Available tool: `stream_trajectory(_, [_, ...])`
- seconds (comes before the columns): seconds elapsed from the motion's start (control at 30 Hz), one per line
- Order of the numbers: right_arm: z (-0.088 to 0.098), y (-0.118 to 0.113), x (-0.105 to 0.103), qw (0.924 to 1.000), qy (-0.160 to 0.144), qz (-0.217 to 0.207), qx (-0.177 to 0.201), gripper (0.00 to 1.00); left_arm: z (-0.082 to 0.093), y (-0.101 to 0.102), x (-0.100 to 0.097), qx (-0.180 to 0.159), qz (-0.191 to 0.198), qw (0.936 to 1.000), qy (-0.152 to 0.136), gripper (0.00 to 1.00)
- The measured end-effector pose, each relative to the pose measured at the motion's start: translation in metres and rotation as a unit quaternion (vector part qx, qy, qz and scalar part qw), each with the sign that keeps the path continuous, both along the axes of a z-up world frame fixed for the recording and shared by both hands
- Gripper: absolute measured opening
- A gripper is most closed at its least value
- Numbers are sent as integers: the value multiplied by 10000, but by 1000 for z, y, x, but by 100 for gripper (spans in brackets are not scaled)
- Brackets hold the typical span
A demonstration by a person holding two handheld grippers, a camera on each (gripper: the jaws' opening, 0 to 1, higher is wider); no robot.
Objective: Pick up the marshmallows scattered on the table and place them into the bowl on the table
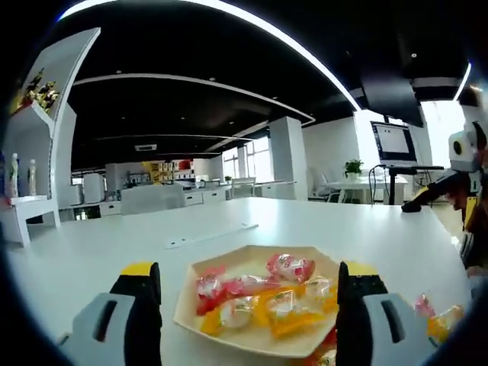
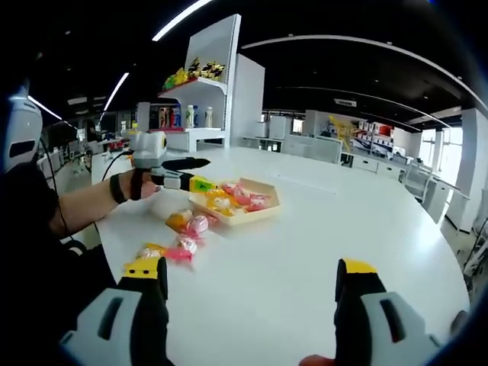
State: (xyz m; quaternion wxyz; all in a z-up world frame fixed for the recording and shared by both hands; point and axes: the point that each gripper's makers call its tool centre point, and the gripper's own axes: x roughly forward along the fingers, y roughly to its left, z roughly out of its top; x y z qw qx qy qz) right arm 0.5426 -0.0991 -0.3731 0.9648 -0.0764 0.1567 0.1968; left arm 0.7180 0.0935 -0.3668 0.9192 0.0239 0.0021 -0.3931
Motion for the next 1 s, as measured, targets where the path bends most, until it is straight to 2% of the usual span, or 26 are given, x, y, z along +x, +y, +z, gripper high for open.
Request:
stream_trajectory(0.23, [6,13,-1,9999,-29,139,-31,88,-4,17,-42,134,-226,9996,52,95])
stream_trajectory(0.27, [7,15,-1,9998,-21,171,-33,88,-3,17,-52,157,-347,9993,38,95])
stream_trajectory(0.47, [11,24,-1,9996,-33,280,-39,88,15,28,-79,3,-639,9980,-9,95])
stream_trajectory(0.53, [13,27,-1,9995,-41,310,-34,88,16,30,-89,67,-726,9973,-23,95])
stream_trajectory(0.67, [14,30,-1,9993,-48,356,-30,88,8,41,-103,410,-818,9958,-49,95])
stream_trajectory(0.8, [14,30,-2,9993,-70,355,-20,88,8,48,-116,405,-889,9952,23,95])
stream_trajectory(1.0, [11,33,-3,9993,-74,379,-2,88,14,52,-134,535,-1039,9931,-53,95])
